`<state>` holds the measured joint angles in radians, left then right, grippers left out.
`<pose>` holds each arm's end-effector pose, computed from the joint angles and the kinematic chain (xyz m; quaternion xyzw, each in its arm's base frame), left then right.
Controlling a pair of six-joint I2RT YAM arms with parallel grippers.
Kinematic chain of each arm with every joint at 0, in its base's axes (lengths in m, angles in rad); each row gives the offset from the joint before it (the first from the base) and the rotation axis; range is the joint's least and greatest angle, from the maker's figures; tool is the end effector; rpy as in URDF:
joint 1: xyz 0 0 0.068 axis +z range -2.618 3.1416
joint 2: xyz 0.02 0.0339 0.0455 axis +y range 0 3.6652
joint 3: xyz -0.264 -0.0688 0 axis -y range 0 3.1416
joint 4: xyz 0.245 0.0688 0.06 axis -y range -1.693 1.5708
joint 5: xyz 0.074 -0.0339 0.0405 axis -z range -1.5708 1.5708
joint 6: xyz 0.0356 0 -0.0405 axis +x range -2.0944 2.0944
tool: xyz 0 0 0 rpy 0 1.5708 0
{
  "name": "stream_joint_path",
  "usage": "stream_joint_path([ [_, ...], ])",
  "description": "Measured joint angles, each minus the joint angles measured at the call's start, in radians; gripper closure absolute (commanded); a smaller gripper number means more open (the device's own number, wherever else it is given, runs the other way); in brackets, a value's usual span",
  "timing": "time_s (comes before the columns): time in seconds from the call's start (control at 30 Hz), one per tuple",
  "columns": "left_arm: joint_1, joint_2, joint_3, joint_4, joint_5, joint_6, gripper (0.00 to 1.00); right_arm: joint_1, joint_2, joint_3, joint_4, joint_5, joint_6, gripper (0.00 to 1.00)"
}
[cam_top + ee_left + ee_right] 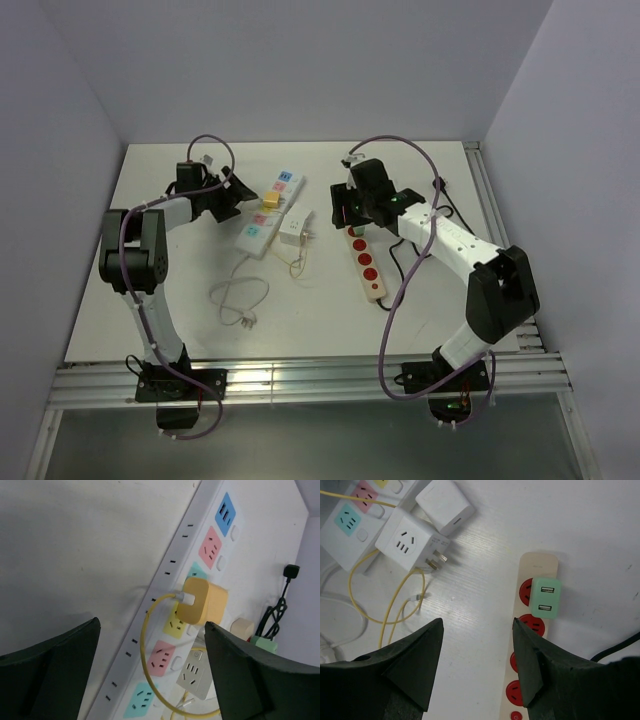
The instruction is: Insert the plug
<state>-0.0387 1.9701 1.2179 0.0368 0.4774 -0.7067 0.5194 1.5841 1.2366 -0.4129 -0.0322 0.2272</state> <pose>0.4213 -0.0327 0.1639 -0.1972 0.8674 -0.3471 0.2970 0.3065 0.1766 0.2749 -0.1401 0.9082 0.1575 0.3616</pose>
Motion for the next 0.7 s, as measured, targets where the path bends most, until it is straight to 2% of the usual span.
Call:
stream_joint_path([
  [0.07,0.0,0.027,0.011,0.023,0.03,-0.019,0.19,0.0,-0.008,-0.001,0.003,-0.001,0.0,0.36],
  [0.17,0.0,0.06,0.033,0.058,0.063,-0.041,0.38,0.0,-0.021,-0.001,0.003,-0.002,0.0,0.36],
  [0.23,0.0,0.074,0.04,0.081,0.081,-0.056,0.54,0.0,-0.031,-0.001,0.003,-0.002,0.0,0.36],
  [0.27,0.0,0.077,0.041,0.092,0.088,-0.063,0.67,0.0,-0.034,-0.001,0.003,-0.002,0.0,0.36],
  [0.3,0.0,0.081,0.044,0.1,0.095,-0.072,0.9,0.0,-0.038,-0.002,0.003,-0.002,0.0,0.36],
  [0.33,0.0,0.085,0.049,0.111,0.1,-0.078,1.0,0.0,-0.039,-0.002,0.005,-0.003,0.0,0.36],
  [0.7,-0.01,0.084,0.077,0.138,0.129,-0.055,1.0,0.0,-0.035,0.008,0.005,-0.018,0.002,0.39],
])
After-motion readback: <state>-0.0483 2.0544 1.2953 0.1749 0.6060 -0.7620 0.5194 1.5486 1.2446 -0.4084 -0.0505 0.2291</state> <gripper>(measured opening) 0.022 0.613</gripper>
